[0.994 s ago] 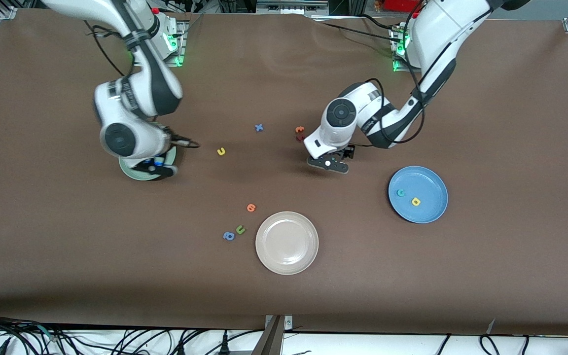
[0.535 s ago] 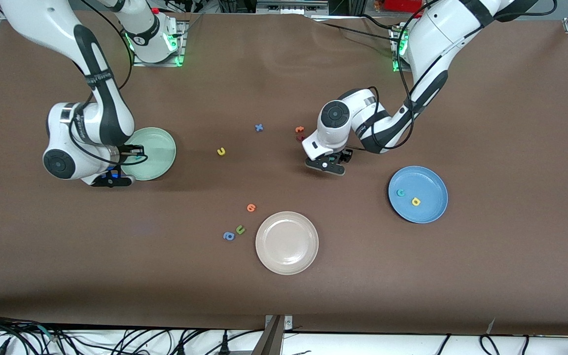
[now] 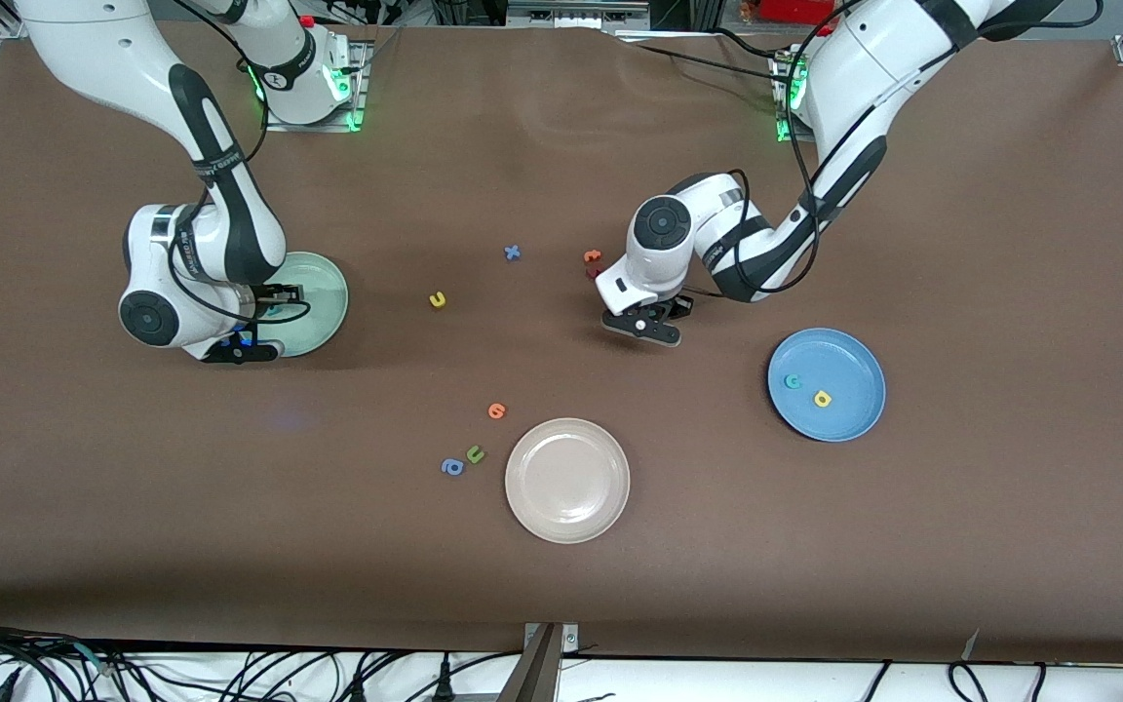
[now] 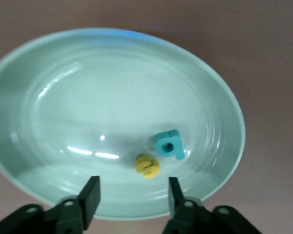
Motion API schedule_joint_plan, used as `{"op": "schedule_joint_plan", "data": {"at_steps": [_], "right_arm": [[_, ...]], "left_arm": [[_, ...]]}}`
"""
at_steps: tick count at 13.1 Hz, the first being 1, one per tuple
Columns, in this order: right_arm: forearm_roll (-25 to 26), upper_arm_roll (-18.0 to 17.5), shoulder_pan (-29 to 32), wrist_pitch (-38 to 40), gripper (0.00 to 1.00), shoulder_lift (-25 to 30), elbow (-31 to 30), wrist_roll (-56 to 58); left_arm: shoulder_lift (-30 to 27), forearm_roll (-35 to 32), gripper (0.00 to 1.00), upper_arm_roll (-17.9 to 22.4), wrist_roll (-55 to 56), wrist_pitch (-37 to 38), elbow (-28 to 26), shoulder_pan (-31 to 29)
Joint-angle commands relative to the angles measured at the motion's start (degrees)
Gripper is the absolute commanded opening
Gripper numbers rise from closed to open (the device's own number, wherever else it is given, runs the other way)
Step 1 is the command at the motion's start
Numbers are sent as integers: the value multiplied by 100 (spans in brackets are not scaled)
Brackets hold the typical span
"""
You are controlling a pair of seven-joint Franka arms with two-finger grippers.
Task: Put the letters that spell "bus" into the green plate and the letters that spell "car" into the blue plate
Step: 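Open the right gripper over green plate while the left gripper grasps j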
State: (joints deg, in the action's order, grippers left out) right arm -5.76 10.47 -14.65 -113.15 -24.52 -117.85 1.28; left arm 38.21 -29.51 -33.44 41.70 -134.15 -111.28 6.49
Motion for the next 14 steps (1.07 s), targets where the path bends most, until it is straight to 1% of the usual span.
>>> {"op": "schedule_joint_plan", "data": {"at_steps": [1, 2, 4, 6, 8, 10, 11, 14], "right_arm": [[-284, -316, -64, 1002, 99, 194, 734, -687], [-363, -552, -64, 1075, 99, 193, 877, -1117], [-469, -1036, -64, 962, 98, 185, 1001, -2022], [-575, -1396, -64, 594, 98, 132, 1001, -2682], [-575, -1739, -204, -29, 98, -25, 957, -3455], [-575, -1750, -668, -723, 96, -254, 861, -4089], [-566, -1750, -793, -1126, 96, -298, 686, -4248], [-566, -1758, -838, -2357, 96, -299, -156, -4276]], "left_arm": [[-94, -248, 26, 13, -13, 109, 10, -51], [-147, -248, 26, 13, -21, 117, 10, -112], [-348, -248, 26, 4, -100, 292, 36, -209], [-603, -152, 26, -22, -791, 756, 185, -489], [-788, -90, 26, -31, -1521, 1039, 274, -779], [-903, -46, 27, -31, -2285, 1084, 274, -1200], [-938, 15, 27, -31, -2698, 1154, 274, -1359], [-921, 24, 26, -22, -3885, 1155, 283, -2027]]}}
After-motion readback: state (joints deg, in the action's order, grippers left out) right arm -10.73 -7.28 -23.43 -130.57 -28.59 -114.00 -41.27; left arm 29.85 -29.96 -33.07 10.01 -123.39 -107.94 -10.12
